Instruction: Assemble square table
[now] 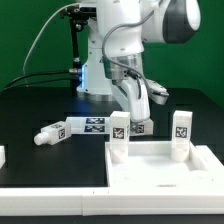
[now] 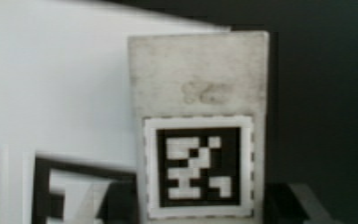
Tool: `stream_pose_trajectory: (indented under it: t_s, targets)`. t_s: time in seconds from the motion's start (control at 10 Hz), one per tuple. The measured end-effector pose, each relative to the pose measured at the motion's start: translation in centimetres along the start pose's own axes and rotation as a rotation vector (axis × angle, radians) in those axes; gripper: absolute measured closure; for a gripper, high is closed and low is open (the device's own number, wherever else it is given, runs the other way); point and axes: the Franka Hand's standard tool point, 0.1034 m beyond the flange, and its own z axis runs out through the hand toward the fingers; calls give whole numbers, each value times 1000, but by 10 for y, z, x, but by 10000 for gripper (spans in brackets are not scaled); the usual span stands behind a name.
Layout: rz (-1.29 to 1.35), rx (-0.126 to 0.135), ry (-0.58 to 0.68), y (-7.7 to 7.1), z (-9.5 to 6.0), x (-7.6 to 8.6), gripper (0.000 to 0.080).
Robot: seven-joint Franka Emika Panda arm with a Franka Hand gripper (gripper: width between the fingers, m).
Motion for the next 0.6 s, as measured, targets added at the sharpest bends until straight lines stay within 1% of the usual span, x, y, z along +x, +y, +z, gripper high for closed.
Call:
stream_pose_trajectory:
  t_s: [0.1,0.2,0.4,0.5,0.6]
  targets:
    - [29,5,1,-3,1,-9,514]
    - [27,9,7,-4,2,-13,514]
    - [1,7,17,1,0,3,514]
    - [-4,9,20,2,-1,8,514]
    - [-4,9,20,1,-1,9,514]
